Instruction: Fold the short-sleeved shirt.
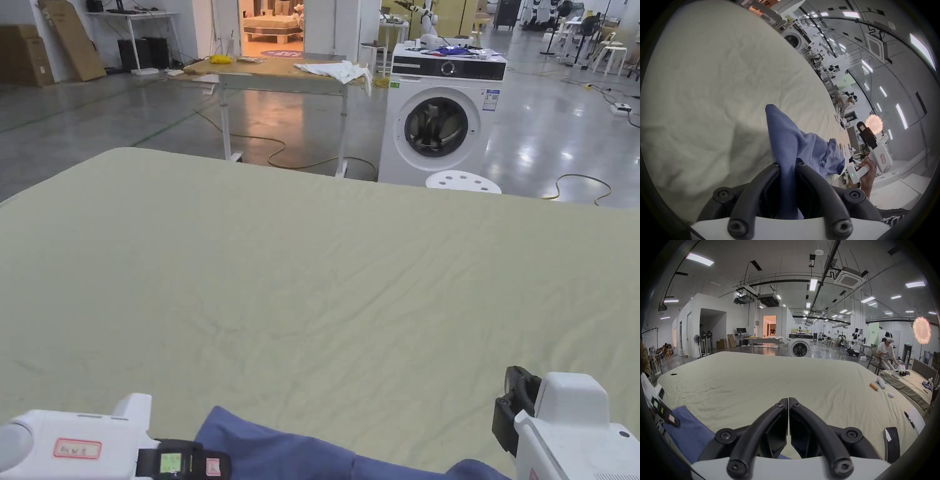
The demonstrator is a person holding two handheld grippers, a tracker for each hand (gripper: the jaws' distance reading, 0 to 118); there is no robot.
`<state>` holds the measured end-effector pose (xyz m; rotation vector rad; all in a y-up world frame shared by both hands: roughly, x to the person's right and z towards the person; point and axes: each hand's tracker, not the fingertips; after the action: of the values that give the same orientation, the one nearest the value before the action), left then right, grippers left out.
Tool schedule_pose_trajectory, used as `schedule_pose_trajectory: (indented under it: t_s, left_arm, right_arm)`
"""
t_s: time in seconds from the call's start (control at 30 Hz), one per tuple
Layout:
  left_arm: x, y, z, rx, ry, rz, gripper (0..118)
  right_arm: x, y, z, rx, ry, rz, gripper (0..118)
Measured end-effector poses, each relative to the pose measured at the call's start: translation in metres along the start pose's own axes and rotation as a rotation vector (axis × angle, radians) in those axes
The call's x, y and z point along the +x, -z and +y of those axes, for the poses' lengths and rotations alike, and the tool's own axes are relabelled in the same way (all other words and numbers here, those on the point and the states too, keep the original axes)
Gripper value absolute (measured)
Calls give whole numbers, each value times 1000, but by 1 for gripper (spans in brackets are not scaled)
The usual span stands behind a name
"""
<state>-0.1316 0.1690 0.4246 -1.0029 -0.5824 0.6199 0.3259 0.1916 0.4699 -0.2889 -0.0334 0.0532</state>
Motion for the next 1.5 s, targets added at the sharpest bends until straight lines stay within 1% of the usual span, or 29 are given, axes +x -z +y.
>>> schedule_pose_trajectory:
  t_s: [0.03, 0.2, 0.27, 0.3, 0.37, 0.53, 0.7, 0.83, 1.0, 1.1, 1.23, 1.27, 1.3, 1.33, 1.4, 1.43, 1.5]
  left_arm:
    - [19, -13, -3, 15, 24, 27, 7]
    - [45, -67, 14, 70, 103, 230, 7]
    - [63, -74, 16, 65, 122, 306, 7]
    - [66, -73, 19, 61, 156, 336, 7]
    - [87, -66, 18, 39, 198, 368, 7]
    - [139, -29, 11, -20, 301, 382, 8]
    - [172, 22, 0, -97, 384, 308, 8]
    - [195, 75, -13, -166, 391, 286, 9]
    - [208, 131, -27, -229, 400, 274, 9]
    - [213, 153, -37, -254, 419, 298, 9]
    - [213, 169, -43, -263, 398, 300, 9]
    - [213, 171, -44, -261, 392, 298, 10]
    - [212, 173, -45, -262, 387, 292, 16]
    - [209, 174, -44, -263, 379, 276, 26]
    - [204, 171, -42, -248, 316, 212, 57]
    - [202, 166, -41, -238, 307, 171, 63]
    - [202, 155, -39, -222, 322, 140, 63]
  right_arm:
    - [0, 0, 0, 0, -2, 0, 0]
    - [0, 2, 0, -4, -6, 6, 0]
    - [-1, 3, -1, -3, -7, 11, 0]
    - [-1, 3, -1, -3, -7, 14, 0]
    - [-2, 3, -1, -2, -3, 17, 0]
    - [-2, 3, -4, -4, 3, 19, 0]
    - [0, 3, -7, -10, 12, 14, 0]
    - [2, 1, -8, -11, 18, 9, 0]
    - [8, -2, -10, -15, 18, -6, 0]
    - [14, -4, -12, -18, 20, -18, 0]
    - [18, -5, -13, -23, 25, -34, 0]
    - [19, -6, -14, -23, 25, -37, 0]
    - [20, -6, -14, -24, 26, -39, 0]
    - [20, -6, -15, -25, 26, -42, 0]
    - [21, -6, -15, -28, 27, -42, 0]
    - [22, -7, -15, -28, 27, -42, 0]
    - [22, -8, -16, -29, 23, -46, 0]
